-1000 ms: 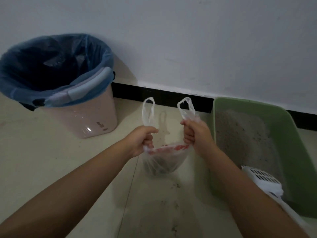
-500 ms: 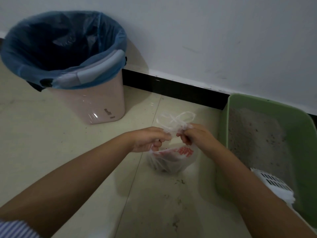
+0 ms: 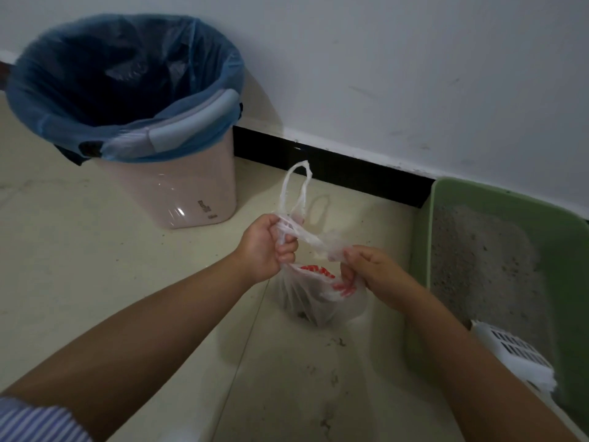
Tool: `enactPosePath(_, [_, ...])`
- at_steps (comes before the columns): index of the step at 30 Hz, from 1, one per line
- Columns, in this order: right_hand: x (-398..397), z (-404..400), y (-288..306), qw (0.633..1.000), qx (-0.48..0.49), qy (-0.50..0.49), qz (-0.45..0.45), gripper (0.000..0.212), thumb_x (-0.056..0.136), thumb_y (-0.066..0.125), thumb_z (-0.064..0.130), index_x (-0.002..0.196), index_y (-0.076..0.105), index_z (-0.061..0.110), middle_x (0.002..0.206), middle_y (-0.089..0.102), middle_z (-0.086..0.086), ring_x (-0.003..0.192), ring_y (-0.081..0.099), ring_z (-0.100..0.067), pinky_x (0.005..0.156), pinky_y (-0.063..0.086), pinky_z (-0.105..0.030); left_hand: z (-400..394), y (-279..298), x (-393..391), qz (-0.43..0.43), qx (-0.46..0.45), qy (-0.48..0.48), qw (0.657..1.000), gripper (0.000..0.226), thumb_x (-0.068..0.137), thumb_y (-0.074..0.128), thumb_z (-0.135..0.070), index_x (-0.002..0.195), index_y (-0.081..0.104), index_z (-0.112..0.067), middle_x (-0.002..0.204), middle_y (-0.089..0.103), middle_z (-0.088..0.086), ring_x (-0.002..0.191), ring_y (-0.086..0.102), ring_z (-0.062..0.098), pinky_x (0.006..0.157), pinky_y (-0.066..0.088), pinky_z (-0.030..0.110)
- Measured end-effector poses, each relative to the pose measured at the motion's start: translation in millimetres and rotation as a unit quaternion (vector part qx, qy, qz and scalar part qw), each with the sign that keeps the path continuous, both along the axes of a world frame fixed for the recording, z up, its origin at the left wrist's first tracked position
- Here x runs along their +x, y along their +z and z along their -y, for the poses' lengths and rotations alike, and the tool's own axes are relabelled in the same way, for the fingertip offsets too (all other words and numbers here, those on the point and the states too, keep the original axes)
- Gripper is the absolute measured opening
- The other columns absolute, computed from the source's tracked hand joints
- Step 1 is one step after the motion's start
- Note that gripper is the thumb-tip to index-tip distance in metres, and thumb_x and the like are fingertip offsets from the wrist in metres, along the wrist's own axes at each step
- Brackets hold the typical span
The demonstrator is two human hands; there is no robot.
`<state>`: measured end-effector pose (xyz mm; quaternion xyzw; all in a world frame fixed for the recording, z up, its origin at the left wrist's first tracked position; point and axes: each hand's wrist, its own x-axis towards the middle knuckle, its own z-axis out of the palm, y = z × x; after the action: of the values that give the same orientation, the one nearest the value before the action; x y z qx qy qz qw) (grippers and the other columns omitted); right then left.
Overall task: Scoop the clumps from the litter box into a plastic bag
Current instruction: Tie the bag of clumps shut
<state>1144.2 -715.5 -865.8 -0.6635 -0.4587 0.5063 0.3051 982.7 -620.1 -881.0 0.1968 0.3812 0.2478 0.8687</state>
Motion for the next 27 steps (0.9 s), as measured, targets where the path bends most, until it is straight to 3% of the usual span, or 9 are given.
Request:
enactPosePath(4, [-3, -6, -14, 0.996, 0.037, -0.085, -0.012, 0.052, 0.098, 0.038, 0.014, 0.047, 0.044, 0.013, 0.042, 0.04, 0.006, 0.038, 0.037, -0.003, 0.047, 0.035, -0.018, -3, -4, 0, 0.004, 0.004, 0.007, 1.0, 0.047, 0.095, 0.016, -0.03, 0.084, 0.055, -0.006, 0.044, 0.041, 0.0, 0.033, 0.034, 0.008, 0.038, 0.025, 0.013])
enactPosePath(8, [-14, -15, -15, 0.979, 0.086, -0.186, -0.002, 0.049, 0.096, 0.043, 0.011, 0.047, 0.042, 0.013, 0.045, 0.038, -0.001, 0.039, 0.038, -0.008, 0.046, 0.04, -0.021, 0, -5, 8, -0.144, 0.166, -0.106, 0.97, 0.025, 0.098, 0.028, -0.022, 0.08, 0.045, -0.015, 0.064, 0.033, 0.0, 0.053, 0.028, 0.008, 0.053, 0.025, 0.02])
enactPosePath(10, [-17, -16, -18, 0.981, 0.099, -0.167, 0.018, 0.045, 0.095, 0.046, 0.012, 0.051, 0.046, 0.015, 0.043, 0.041, 0.006, 0.042, 0.038, -0.008, 0.05, 0.039, -0.024, 1, -8, 9, -0.183, 0.237, -0.181, 0.937, 0.019, 0.097, 0.041, -0.029, 0.087, 0.046, -0.014, 0.073, 0.035, 0.003, 0.061, 0.03, 0.011, 0.057, 0.025, 0.021])
enactPosePath(13, [-21, -14, -19, 0.991, 0.077, -0.099, 0.057, 0.033, 0.094, 0.048, 0.013, 0.064, 0.061, 0.007, 0.048, 0.05, 0.009, 0.046, 0.046, -0.005, 0.053, 0.042, -0.024, 6, -9, 8, -0.166, 0.225, -0.202, 0.939, 0.049, 0.084, 0.047, -0.056, 0.103, 0.048, -0.011, 0.087, 0.04, 0.012, 0.07, 0.036, 0.021, 0.059, 0.029, 0.024])
enactPosePath(16, [-19, -11, -19, 0.998, 0.012, -0.04, 0.051, 0.028, 0.094, 0.049, 0.012, 0.071, 0.061, 0.001, 0.052, 0.05, -0.001, 0.041, 0.049, -0.002, 0.047, 0.045, -0.019, 4, -11, 7, -0.184, 0.165, -0.131, 0.96, 0.049, 0.097, 0.032, -0.048, 0.086, 0.054, -0.006, 0.064, 0.039, 0.008, 0.052, 0.035, 0.012, 0.049, 0.028, 0.02])
enactPosePath(19, [-13, -8, -17, 0.999, -0.038, 0.006, 0.03, 0.034, 0.093, 0.048, 0.005, 0.059, 0.051, 0.009, 0.034, 0.043, 0.009, 0.031, 0.04, 0.0, 0.037, 0.039, -0.014, 1, -3, 0, -0.113, 0.137, -0.226, 0.958, 0.049, 0.101, 0.025, -0.036, 0.065, 0.047, -0.011, 0.04, 0.033, -0.007, 0.034, 0.028, 0.003, 0.039, 0.022, 0.014])
enactPosePath(23, [-11, -9, -15, 0.998, -0.055, -0.033, -0.028, 0.037, 0.094, 0.046, 0.008, 0.058, 0.052, 0.012, 0.036, 0.048, 0.005, 0.037, 0.046, -0.01, 0.036, 0.04, -0.013, -1, 12, -7, -0.126, 0.208, -0.421, 0.874, 0.048, 0.1, 0.033, -0.025, 0.06, 0.057, -0.014, 0.042, 0.044, -0.009, 0.037, 0.034, 0.001, 0.041, 0.026, 0.011])
enactPosePath(25, [-10, -12, -17, 0.992, -0.037, -0.081, -0.087, 0.039, 0.098, 0.04, 0.01, 0.06, 0.047, 0.01, 0.034, 0.042, 0.008, 0.037, 0.04, -0.012, 0.035, 0.038, -0.015, 0, 19, -4, -0.173, 0.28, -0.429, 0.841, 0.033, 0.095, 0.047, -0.01, 0.065, 0.057, -0.011, 0.044, 0.048, -0.008, 0.037, 0.037, 0.001, 0.04, 0.028, 0.011])
enactPosePath(27, [-7, -14, -18, 0.987, -0.01, -0.109, -0.118, 0.04, 0.099, 0.037, 0.01, 0.059, 0.043, 0.01, 0.031, 0.041, 0.008, 0.033, 0.04, -0.006, 0.037, 0.036, -0.017, -2, 17, -1, -0.245, 0.358, -0.366, 0.823, 0.026, 0.088, 0.057, 0.001, 0.066, 0.056, -0.013, 0.054, 0.051, -0.002, 0.041, 0.044, 0.004, 0.04, 0.035, 0.011])
